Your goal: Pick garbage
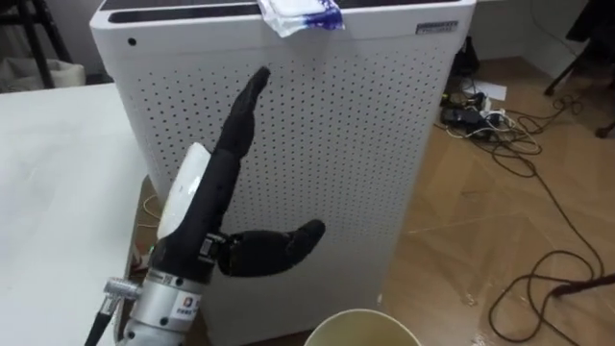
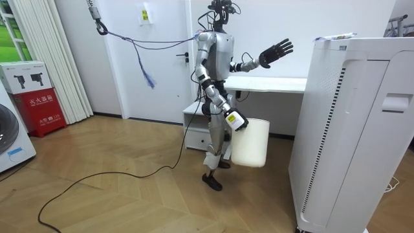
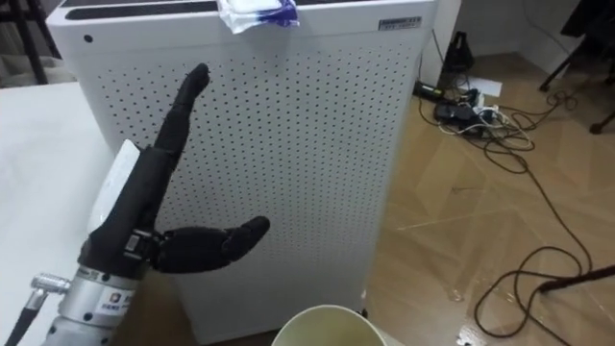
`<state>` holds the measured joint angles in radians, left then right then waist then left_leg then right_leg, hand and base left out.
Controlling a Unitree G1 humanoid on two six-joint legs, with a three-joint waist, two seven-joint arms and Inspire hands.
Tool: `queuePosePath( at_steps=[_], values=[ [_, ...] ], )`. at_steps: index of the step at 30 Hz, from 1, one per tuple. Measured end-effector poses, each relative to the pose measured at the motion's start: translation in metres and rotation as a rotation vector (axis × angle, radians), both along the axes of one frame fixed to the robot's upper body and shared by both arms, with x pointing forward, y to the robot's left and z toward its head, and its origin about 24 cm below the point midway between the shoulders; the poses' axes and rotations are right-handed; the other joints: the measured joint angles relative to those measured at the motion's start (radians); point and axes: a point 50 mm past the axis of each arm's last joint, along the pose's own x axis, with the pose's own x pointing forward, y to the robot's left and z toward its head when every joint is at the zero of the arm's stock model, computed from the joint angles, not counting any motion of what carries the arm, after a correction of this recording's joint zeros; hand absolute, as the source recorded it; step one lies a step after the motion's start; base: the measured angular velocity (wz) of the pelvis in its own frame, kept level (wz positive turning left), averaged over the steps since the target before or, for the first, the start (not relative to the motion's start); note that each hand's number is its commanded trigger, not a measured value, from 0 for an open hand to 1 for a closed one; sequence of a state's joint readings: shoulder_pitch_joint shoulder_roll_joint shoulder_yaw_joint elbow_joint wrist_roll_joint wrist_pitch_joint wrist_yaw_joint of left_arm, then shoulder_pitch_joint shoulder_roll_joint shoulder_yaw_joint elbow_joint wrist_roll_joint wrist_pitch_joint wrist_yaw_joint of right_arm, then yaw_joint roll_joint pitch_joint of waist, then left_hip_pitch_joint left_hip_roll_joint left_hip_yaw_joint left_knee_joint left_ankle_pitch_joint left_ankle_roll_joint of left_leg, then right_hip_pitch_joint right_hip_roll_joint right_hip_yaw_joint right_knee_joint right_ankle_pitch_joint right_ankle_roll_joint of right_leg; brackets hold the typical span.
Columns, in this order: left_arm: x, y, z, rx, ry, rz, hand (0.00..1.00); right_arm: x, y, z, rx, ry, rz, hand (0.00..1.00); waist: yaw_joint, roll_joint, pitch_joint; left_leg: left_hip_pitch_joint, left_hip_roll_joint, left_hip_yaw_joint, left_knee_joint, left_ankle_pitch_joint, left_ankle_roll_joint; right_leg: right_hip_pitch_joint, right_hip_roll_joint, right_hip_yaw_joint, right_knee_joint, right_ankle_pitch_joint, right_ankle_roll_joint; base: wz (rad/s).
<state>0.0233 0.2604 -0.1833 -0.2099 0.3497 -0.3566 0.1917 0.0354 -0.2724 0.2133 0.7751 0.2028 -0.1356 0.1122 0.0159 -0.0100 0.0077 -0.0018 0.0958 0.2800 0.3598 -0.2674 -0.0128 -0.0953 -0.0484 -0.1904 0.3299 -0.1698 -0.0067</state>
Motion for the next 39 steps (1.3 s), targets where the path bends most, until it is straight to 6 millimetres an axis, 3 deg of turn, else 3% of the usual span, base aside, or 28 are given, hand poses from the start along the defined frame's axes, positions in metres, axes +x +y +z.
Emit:
queuePosePath(
  at_steps=[2, 6, 11, 15, 19, 21, 22, 23, 25, 26, 27, 29, 31, 33, 34, 35, 36, 37, 38, 39],
  values=[
    [0.000, 0.002, 0.000, 0.010, -0.012, 0.023, 0.00, -0.003, -0.001, -0.001, -0.001, 0.004, 0.000, 1.00, 0.020, 0.010, 0.0023, 0.014, 0.000, -0.041, 0.000, -0.003, -0.004, 0.001, 0.010, 0.010, -0.002, 0.003, -0.009, -0.60],
    [-0.003, 0.010, 0.002, -0.027, -0.045, 0.083, 0.00, -0.005, -0.002, -0.002, 0.005, 0.011, 0.009, 1.00, 0.040, 0.036, 0.0012, 0.036, -0.008, -0.119, -0.031, -0.005, -0.010, -0.030, 0.039, 0.083, 0.021, 0.005, -0.025, -0.64],
    [-0.010, 0.014, 0.018, -0.069, -0.156, 0.109, 0.00, -0.010, -0.002, -0.004, 0.009, 0.025, 0.008, 1.00, 0.033, 0.035, 0.0014, 0.039, -0.021, -0.176, -0.062, 0.001, -0.023, -0.056, 0.044, 0.104, 0.047, 0.001, -0.029, -0.14],
    [-0.014, 0.014, 0.020, -0.042, -0.219, 0.148, 0.00, -0.012, -0.001, -0.004, 0.003, 0.027, 0.022, 1.00, 0.043, 0.027, 0.0051, 0.042, -0.024, -0.182, -0.061, 0.001, -0.024, -0.063, 0.045, 0.107, 0.056, -0.005, -0.027, 0.01],
    [-0.014, 0.018, 0.022, -0.005, -0.252, 0.187, 0.00, -0.006, 0.003, 0.001, 0.003, -0.002, 0.062, 1.00, 0.057, 0.020, 0.0076, 0.016, -0.022, -0.187, 0.046, -0.003, -0.030, -0.058, 0.051, 0.132, 0.085, -0.030, -0.025, -0.10],
    [-0.014, 0.022, 0.023, 0.007, -0.271, 0.214, 0.00, -0.006, 0.003, 0.001, 0.007, -0.006, 0.067, 1.00, 0.062, 0.020, 0.0094, -0.004, -0.021, -0.218, 0.121, -0.002, -0.030, -0.030, 0.056, 0.157, 0.085, -0.031, -0.032, -0.17],
    [-0.014, 0.023, 0.024, 0.013, -0.279, 0.223, 0.00, -0.008, 0.003, 0.000, 0.009, -0.002, 0.065, 1.00, 0.065, 0.011, 0.0142, -0.021, -0.023, -0.236, 0.152, -0.002, -0.031, -0.021, 0.058, 0.167, 0.085, -0.034, -0.037, 0.12],
    [-0.014, 0.023, 0.025, 0.020, -0.300, 0.229, 0.00, -0.013, 0.001, -0.002, 0.008, 0.009, 0.052, 1.00, 0.059, 0.010, 0.0104, -0.062, -0.053, -0.280, 0.177, -0.009, -0.032, -0.007, 0.060, 0.193, 0.084, -0.045, -0.050, 0.39],
    [-0.018, 0.021, 0.028, -0.013, -0.354, 0.220, 0.00, -0.017, -0.006, -0.003, -0.006, 0.020, 0.016, 1.00, 0.059, 0.004, 0.0123, -0.169, -0.119, -0.291, 0.101, 0.014, -0.025, -0.004, 0.053, 0.243, 0.085, -0.055, -0.038, 0.25],
    [-0.019, 0.021, 0.028, -0.022, -0.367, 0.221, 0.00, -0.018, -0.006, -0.004, -0.006, 0.026, 0.005, 1.00, 0.072, 0.005, 0.0120, -0.187, -0.126, -0.293, 0.060, 0.035, -0.025, -0.003, 0.052, 0.251, 0.087, -0.056, -0.035, -0.22],
    [-0.020, 0.022, 0.030, -0.034, -0.392, 0.223, 0.00, -0.022, -0.005, -0.007, -0.010, 0.043, -0.002, 1.00, 0.089, 0.006, 0.0111, -0.211, -0.125, -0.296, 0.001, 0.087, -0.015, -0.002, 0.056, 0.257, 0.091, -0.063, -0.027, -0.37],
    [-0.022, 0.024, 0.033, -0.027, -0.430, 0.244, 0.00, -0.025, -0.004, -0.010, -0.007, 0.058, -0.001, 1.00, 0.094, 0.011, 0.0005, -0.214, -0.122, -0.294, 0.004, 0.128, 0.012, 0.002, 0.048, 0.229, 0.111, -0.084, -0.013, -0.17],
    [-0.023, 0.026, 0.036, 0.016, -0.480, 0.273, 0.00, -0.027, -0.004, -0.010, -0.005, 0.062, -0.004, 1.00, 0.091, -0.011, 0.0016, -0.207, -0.127, -0.271, 0.010, 0.144, 0.022, 0.010, -0.002, 0.161, 0.118, -0.106, 0.009, 0.03],
    [-0.025, 0.024, 0.041, 0.025, -0.515, 0.270, 0.00, -0.027, -0.004, -0.011, -0.007, 0.062, -0.010, 1.00, 0.100, -0.017, 0.0050, -0.205, -0.128, -0.265, 0.033, 0.156, 0.037, 0.017, -0.007, 0.159, 0.123, -0.119, 0.022, -0.16],
    [-0.028, 0.023, 0.046, 0.020, -0.542, 0.263, 0.00, -0.027, -0.003, -0.011, -0.006, 0.064, -0.008, 1.00, 0.097, -0.020, 0.0053, -0.207, -0.133, -0.264, 0.063, 0.135, 0.058, 0.027, -0.017, 0.148, 0.131, -0.130, 0.033, -0.12],
    [-0.029, 0.023, 0.048, 0.018, -0.557, 0.260, 0.00, -0.027, -0.003, -0.011, -0.005, 0.064, -0.008, 1.00, 0.096, -0.024, 0.0055, -0.206, -0.142, -0.262, 0.073, 0.123, 0.066, 0.027, -0.030, 0.143, 0.147, -0.138, 0.030, 0.00],
    [-0.029, 0.022, 0.051, 0.015, -0.580, 0.257, 0.00, -0.027, -0.004, -0.011, -0.010, 0.064, -0.011, 1.00, 0.096, -0.031, 0.0077, -0.194, -0.164, -0.254, 0.085, 0.101, 0.080, 0.025, -0.060, 0.129, 0.196, -0.158, 0.041, 0.04],
    [-0.028, 0.021, 0.052, 0.013, -0.588, 0.257, 0.00, -0.027, -0.006, -0.010, -0.014, 0.064, -0.012, 1.00, 0.096, -0.030, 0.0085, -0.191, -0.172, -0.251, 0.099, 0.087, 0.086, 0.021, -0.072, 0.117, 0.229, -0.168, 0.048, 0.00],
    [-0.026, 0.020, 0.054, 0.016, -0.606, 0.256, 0.00, -0.026, -0.007, -0.010, -0.020, 0.061, -0.017, 1.00, 0.097, -0.022, 0.0144, -0.180, -0.181, -0.241, 0.124, 0.061, 0.097, 0.008, -0.091, 0.094, 0.317, -0.174, 0.056, -0.08],
    [-0.025, 0.019, 0.056, 0.023, -0.621, 0.256, 0.00, -0.026, -0.006, -0.010, -0.017, 0.059, -0.017, 1.00, 0.097, -0.016, 0.0163, -0.168, -0.186, -0.231, 0.135, 0.041, 0.106, -0.014, -0.113, 0.080, 0.393, -0.163, 0.065, -0.07]
  ],
)
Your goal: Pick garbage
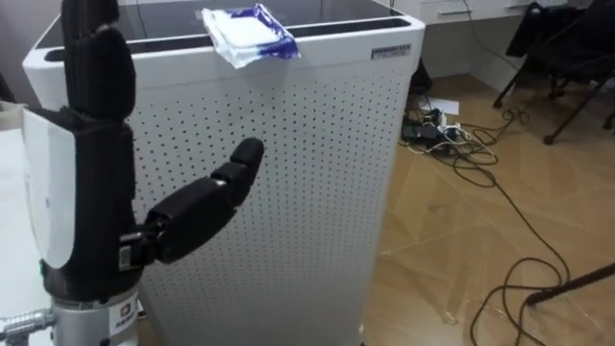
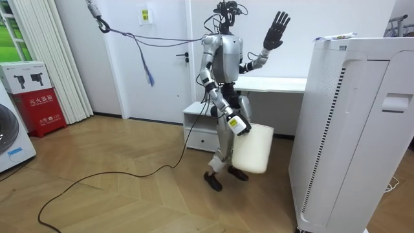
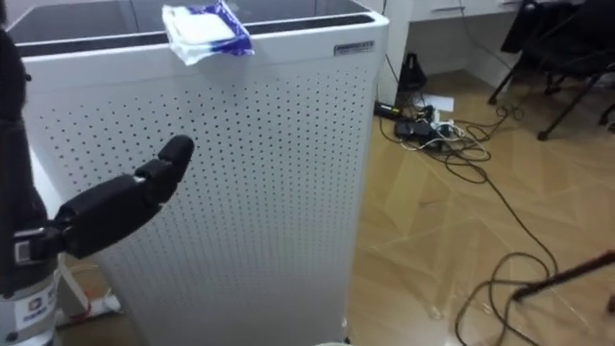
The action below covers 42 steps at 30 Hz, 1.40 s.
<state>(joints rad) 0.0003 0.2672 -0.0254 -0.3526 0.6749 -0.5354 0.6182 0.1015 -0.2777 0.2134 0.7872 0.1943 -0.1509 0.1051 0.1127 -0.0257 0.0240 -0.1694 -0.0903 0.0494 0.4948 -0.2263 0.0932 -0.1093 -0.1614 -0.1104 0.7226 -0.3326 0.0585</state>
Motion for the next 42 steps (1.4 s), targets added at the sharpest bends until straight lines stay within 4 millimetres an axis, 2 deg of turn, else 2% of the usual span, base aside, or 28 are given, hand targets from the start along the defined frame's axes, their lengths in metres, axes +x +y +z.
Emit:
queuePosePath(
  at_steps=[2, 3, 5, 6, 7, 8, 9, 10, 14, 18, 30, 38, 42],
  values=[
    [0.000, -0.001, 0.001, 0.028, -0.019, 0.011, 0.00, 0.001, 0.001, 0.000, 0.006, -0.003, 0.004, 1.00, -0.007, 0.009, -0.0026, 0.019, -0.007, 0.001, 0.009, -0.021, 0.008, -0.012, -0.015, -0.005, 0.051, 0.013, 0.011, -0.02],
    [-0.001, -0.001, 0.001, 0.044, -0.028, 0.010, 0.00, 0.002, 0.002, 0.001, 0.006, -0.007, 0.005, 1.00, -0.012, 0.014, 0.0010, 0.032, -0.010, 0.000, 0.008, -0.027, 0.019, -0.010, -0.022, -0.010, 0.056, 0.017, 0.018, -0.03],
    [0.000, 0.000, 0.000, 0.047, -0.033, 0.017, 0.00, 0.004, 0.001, 0.001, 0.005, -0.012, 0.003, 1.00, -0.017, 0.035, 0.0011, 0.040, -0.009, -0.010, 0.006, -0.031, 0.026, 0.002, -0.017, -0.014, 0.029, 0.008, 0.026, 0.03],
    [0.001, 0.001, -0.001, 0.042, -0.027, 0.025, 0.00, 0.005, 0.001, 0.002, 0.004, -0.016, 0.002, 1.00, -0.028, 0.045, 0.0030, 0.041, -0.006, -0.028, -0.006, -0.030, 0.025, 0.001, -0.005, -0.009, -0.044, -0.012, 0.020, 0.14],
    [0.001, 0.002, -0.002, 0.042, -0.013, 0.032, 0.00, 0.006, 0.002, 0.003, 0.006, -0.022, 0.004, 1.00, -0.027, 0.048, 0.0041, 0.042, -0.005, -0.032, -0.023, -0.025, 0.023, -0.019, 0.011, 0.004, -0.137, -0.006, 0.015, 0.19],
    [0.002, 0.003, -0.003, 0.047, -0.006, 0.036, 0.00, 0.006, 0.003, 0.003, 0.006, -0.024, 0.006, 1.00, -0.032, 0.045, 0.0049, 0.042, -0.005, -0.032, -0.027, -0.024, 0.022, -0.025, 0.016, 0.009, -0.192, 0.017, 0.014, 0.32],
    [0.002, 0.004, -0.008, 0.054, 0.017, 0.040, 0.00, 0.006, 0.003, 0.003, 0.004, -0.022, 0.007, 1.00, -0.051, 0.049, 0.0020, 0.051, -0.006, -0.050, -0.037, -0.025, 0.021, -0.022, 0.030, 0.011, -0.218, 0.076, 0.004, 0.27],
    [0.002, 0.005, -0.010, 0.061, 0.030, 0.042, 0.00, 0.008, 0.003, 0.004, 0.001, -0.027, 0.010, 1.00, -0.051, 0.053, -0.0024, 0.060, -0.004, -0.057, -0.060, -0.022, 0.015, -0.002, 0.042, 0.008, -0.253, 0.082, -0.001, 0.21],
    [0.003, 0.006, -0.008, 0.088, 0.022, 0.046, 0.00, 0.011, 0.002, 0.005, -0.010, -0.035, 0.022, 1.00, -0.042, 0.051, -0.0040, 0.083, 0.013, -0.071, -0.101, -0.015, 0.003, 0.043, 0.063, -0.005, -0.326, 0.099, -0.012, 0.09],
    [0.006, 0.008, -0.007, 0.103, 0.029, 0.081, 0.00, 0.011, -0.002, 0.006, -0.032, -0.032, 0.048, 1.00, -0.044, 0.047, -0.0050, 0.106, 0.016, -0.085, -0.135, -0.014, 0.001, 0.082, 0.068, -0.030, -0.382, 0.103, -0.014, 0.08],
    [0.012, 0.008, -0.012, 0.227, 0.085, 0.168, 0.00, 0.017, 0.007, 0.014, -0.014, -0.076, 0.125, 1.00, -0.052, 0.048, -0.0093, 0.142, 0.028, -0.076, -0.197, -0.010, -0.004, 0.129, 0.085, -0.030, -0.479, 0.131, -0.014, -0.02],
    [0.014, 0.012, -0.013, 0.312, 0.101, 0.222, 0.00, 0.012, 0.008, 0.012, -0.015, -0.052, 0.164, 1.00, -0.050, 0.048, -0.0161, 0.174, 0.031, -0.078, -0.221, -0.009, -0.005, 0.164, 0.090, -0.029, -0.509, 0.136, -0.016, 0.00],
    [0.016, 0.015, -0.013, 0.340, 0.112, 0.255, 0.00, 0.011, 0.008, 0.012, -0.015, -0.050, 0.165, 1.00, -0.050, 0.056, -0.0212, 0.185, 0.032, -0.077, -0.225, -0.009, -0.005, 0.178, 0.091, -0.029, -0.521, 0.141, -0.016, 0.00]
  ],
)
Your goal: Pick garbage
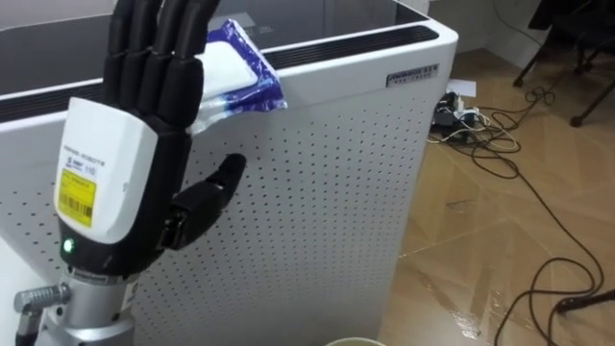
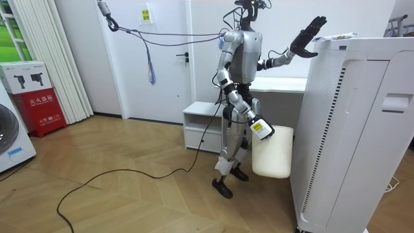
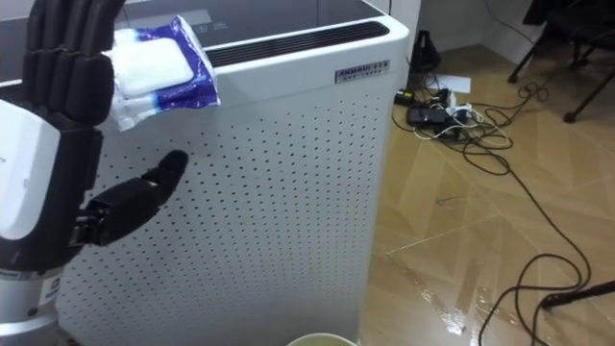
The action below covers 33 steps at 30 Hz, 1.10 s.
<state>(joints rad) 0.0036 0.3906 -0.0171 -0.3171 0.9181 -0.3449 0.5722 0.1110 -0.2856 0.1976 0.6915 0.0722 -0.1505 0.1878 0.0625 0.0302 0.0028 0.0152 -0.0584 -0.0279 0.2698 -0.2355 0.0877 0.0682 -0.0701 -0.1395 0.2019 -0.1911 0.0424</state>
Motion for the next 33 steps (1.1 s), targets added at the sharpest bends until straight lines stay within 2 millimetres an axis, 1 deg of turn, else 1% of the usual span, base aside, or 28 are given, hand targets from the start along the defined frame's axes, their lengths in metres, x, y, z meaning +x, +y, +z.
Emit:
queuePosePath(
  at_steps=[4, 7, 8, 11, 17, 21, 25, 28, 33],
  values=[
    [0.001, 0.002, 0.000, 0.018, 0.016, 0.019, 0.00, 0.000, 0.000, 0.000, 0.001, -0.001, 0.000, 1.00, 0.001, 0.003, -0.0016, 0.009, 0.000, 0.000, -0.002, 0.000, 0.000, 0.008, 0.000, 0.000, 0.000, 0.000, 0.000, 0.00],
    [0.002, 0.004, -0.001, 0.020, 0.023, 0.034, 0.00, 0.000, -0.001, 0.000, -0.001, 0.002, 0.000, 1.00, 0.001, 0.007, -0.0001, 0.019, 0.000, 0.000, -0.004, 0.000, 0.000, 0.017, 0.000, 0.000, -0.001, 0.000, 0.000, 0.00],
    [0.002, 0.005, 0.000, 0.021, 0.022, 0.042, 0.00, 0.000, -0.001, 0.000, -0.001, 0.004, 0.002, 1.00, 0.002, 0.009, 0.0010, 0.025, 0.000, 0.001, -0.010, 0.002, -0.002, 0.020, 0.000, 0.001, 0.000, 0.000, 0.000, 0.00],
    [0.003, 0.009, 0.001, 0.034, 0.026, 0.066, 0.00, -0.001, -0.002, -0.001, -0.002, 0.023, 0.006, 1.00, 0.002, 0.013, 0.0006, 0.034, -0.001, 0.001, -0.035, 0.013, -0.005, 0.019, -0.001, 0.001, 0.000, 0.001, -0.001, 0.00],
    [0.005, 0.010, 0.000, 0.050, 0.064, 0.083, 0.00, 0.002, -0.003, 0.002, -0.016, 0.026, 0.039, 1.00, -0.001, 0.029, 0.0012, 0.034, 0.000, -0.003, -0.050, 0.020, -0.010, 0.015, 0.002, -0.001, -0.008, 0.001, -0.002, 0.00],
    [0.006, 0.010, -0.002, 0.065, 0.097, 0.083, 0.00, 0.006, -0.003, 0.008, -0.018, 0.002, 0.064, 1.00, -0.004, 0.026, 0.0025, 0.033, 0.000, -0.002, -0.054, 0.020, -0.010, 0.017, 0.002, 0.000, -0.019, 0.002, -0.003, 0.00],
    [0.008, 0.012, -0.008, 0.072, 0.159, 0.099, 0.00, 0.008, -0.004, 0.010, -0.018, -0.004, 0.073, 1.00, -0.006, 0.021, 0.0052, 0.034, 0.000, 0.001, -0.061, 0.020, -0.010, 0.017, 0.002, 0.001, -0.025, 0.002, -0.003, 0.00],
    [0.007, 0.013, -0.013, 0.082, 0.212, 0.101, 0.00, 0.008, -0.006, 0.011, -0.017, -0.005, 0.055, 1.00, -0.003, 0.020, 0.0046, 0.034, 0.000, 0.006, -0.065, 0.021, -0.010, 0.018, 0.002, 0.001, -0.029, 0.003, -0.004, 0.00],
    [0.009, 0.014, -0.013, 0.093, 0.241, 0.112, 0.00, 0.007, -0.007, 0.010, -0.022, 0.008, 0.048, 1.00, -0.005, 0.021, 0.0035, 0.034, 0.001, 0.007, -0.065, 0.023, -0.010, 0.019, 0.003, 0.001, -0.029, 0.005, -0.004, 0.00]
  ],
)
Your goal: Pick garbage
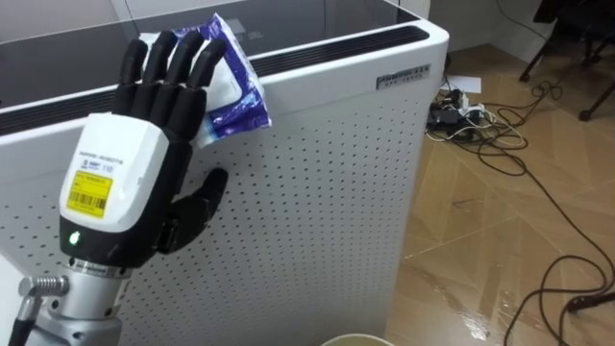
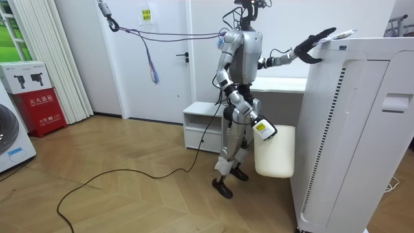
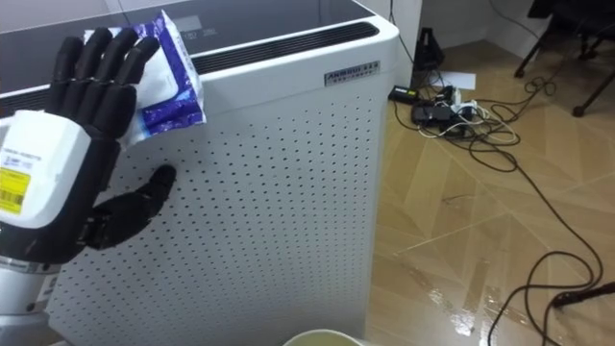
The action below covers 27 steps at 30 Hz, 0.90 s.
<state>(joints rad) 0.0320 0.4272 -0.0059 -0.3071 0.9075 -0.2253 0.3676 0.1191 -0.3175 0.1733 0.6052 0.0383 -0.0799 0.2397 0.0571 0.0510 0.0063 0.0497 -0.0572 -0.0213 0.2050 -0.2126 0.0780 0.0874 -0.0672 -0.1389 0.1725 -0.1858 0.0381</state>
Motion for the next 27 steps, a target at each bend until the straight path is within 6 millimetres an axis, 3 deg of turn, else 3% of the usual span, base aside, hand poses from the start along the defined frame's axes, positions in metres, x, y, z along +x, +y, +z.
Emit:
queuePosePath(
  at_steps=[6, 7, 8, 9, 15, 27],
  values=[
    [0.005, 0.000, 0.002, 0.020, 0.050, 0.020, 0.00, -0.002, -0.002, -0.002, -0.007, 0.029, -0.008, 1.00, -0.002, 0.003, -0.0024, -0.001, 0.002, 0.000, 0.000, 0.006, -0.002, 0.001, 0.002, 0.000, 0.002, 0.005, -0.002, 0.00],
    [0.005, 0.000, 0.002, 0.021, 0.055, 0.024, 0.13, -0.002, -0.001, -0.002, -0.009, 0.033, -0.008, 1.00, -0.002, 0.003, -0.0027, -0.002, 0.002, 0.000, 0.000, 0.006, -0.003, 0.001, 0.003, 0.000, 0.002, 0.005, -0.003, 0.00],
    [0.005, 0.001, 0.002, 0.023, 0.066, 0.030, 0.77, -0.001, -0.001, -0.002, -0.011, 0.040, -0.008, 1.00, -0.003, 0.005, -0.0040, -0.003, 0.004, 0.002, 0.000, 0.006, -0.003, 0.001, 0.004, 0.000, 0.003, 0.007, -0.004, -0.03],
    [0.006, 0.002, 0.002, 0.024, 0.078, 0.039, 1.00, -0.001, -0.001, -0.001, -0.011, 0.040, -0.008, 1.00, -0.004, 0.008, -0.0061, -0.003, 0.005, 0.003, 0.000, 0.007, -0.004, 0.001, 0.005, 0.000, 0.003, 0.008, -0.005, 0.00],
    [0.011, 0.006, 0.003, 0.019, 0.113, 0.080, 1.00, 0.001, 0.000, 0.001, -0.012, 0.041, -0.008, 1.00, -0.005, 0.016, -0.0104, 0.000, 0.009, 0.006, -0.001, 0.010, -0.009, -0.002, 0.008, 0.003, 0.012, 0.009, -0.007, 0.00],
    [0.018, 0.012, 0.026, -0.040, 0.020, 0.095, 1.00, 0.003, 0.000, 0.003, -0.012, 0.033, -0.008, 1.00, -0.022, 0.018, -0.0076, 0.007, 0.010, 0.009, -0.009, 0.012, -0.010, 0.001, 0.009, 0.006, 0.014, 0.011, -0.009, -0.01]
  ],
)
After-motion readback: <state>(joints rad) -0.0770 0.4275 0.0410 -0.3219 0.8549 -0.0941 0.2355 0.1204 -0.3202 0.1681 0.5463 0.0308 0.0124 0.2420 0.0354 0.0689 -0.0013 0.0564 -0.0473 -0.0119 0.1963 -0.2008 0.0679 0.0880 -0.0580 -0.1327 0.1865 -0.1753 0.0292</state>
